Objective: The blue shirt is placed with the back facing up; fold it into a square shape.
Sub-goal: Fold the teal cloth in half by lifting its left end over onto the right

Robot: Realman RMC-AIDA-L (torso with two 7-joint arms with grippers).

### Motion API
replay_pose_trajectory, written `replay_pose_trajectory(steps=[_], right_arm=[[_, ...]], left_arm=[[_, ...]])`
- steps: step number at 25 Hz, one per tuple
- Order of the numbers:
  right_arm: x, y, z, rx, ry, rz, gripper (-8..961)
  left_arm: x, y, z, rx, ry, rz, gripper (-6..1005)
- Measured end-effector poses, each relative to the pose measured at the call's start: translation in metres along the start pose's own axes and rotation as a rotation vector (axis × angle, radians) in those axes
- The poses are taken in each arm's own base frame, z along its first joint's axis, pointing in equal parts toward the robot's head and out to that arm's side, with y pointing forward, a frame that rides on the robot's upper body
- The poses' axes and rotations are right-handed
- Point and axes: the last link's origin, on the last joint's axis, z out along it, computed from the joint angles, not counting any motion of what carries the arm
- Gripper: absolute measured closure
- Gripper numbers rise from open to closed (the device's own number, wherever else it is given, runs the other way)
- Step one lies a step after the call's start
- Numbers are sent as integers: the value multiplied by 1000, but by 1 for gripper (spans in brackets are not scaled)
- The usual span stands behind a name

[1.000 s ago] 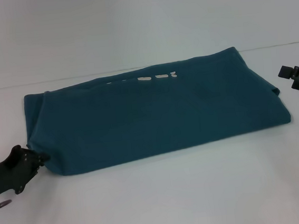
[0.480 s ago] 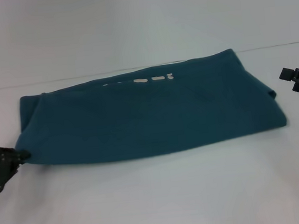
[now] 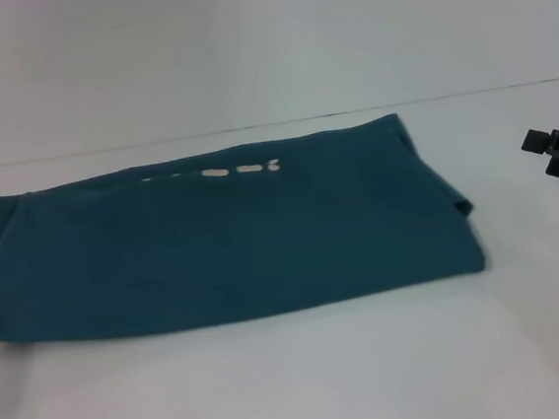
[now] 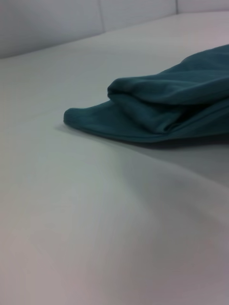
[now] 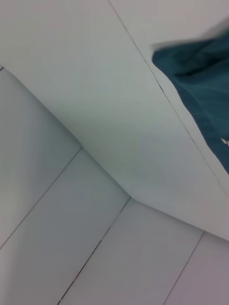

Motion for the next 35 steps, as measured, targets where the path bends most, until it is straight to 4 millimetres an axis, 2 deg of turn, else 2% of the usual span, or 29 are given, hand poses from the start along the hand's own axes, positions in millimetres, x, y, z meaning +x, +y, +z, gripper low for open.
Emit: replay_pose_trajectory(steps=[5,17,26,30,34,35], right_arm=[[2,0,1,-1,1,6,15],[3,-2,4,19,10,-4,22],[5,-6,1,38,20,-5,27],[8,-8,1,47,34,-4,30],[11,-8,2,46,55,-9,32],[12,-8,2,43,61,-10,33]], left_arm=[[5,-3,-10,7,4,26,973],[-5,25,13,-35,-105,134,973],[-5,28,15,-42,-111,129,972],[-1,55,22,-112,-151,167,973],[8,107,35,-217,-205,255,972],[8,129,41,-252,-236,293,972]])
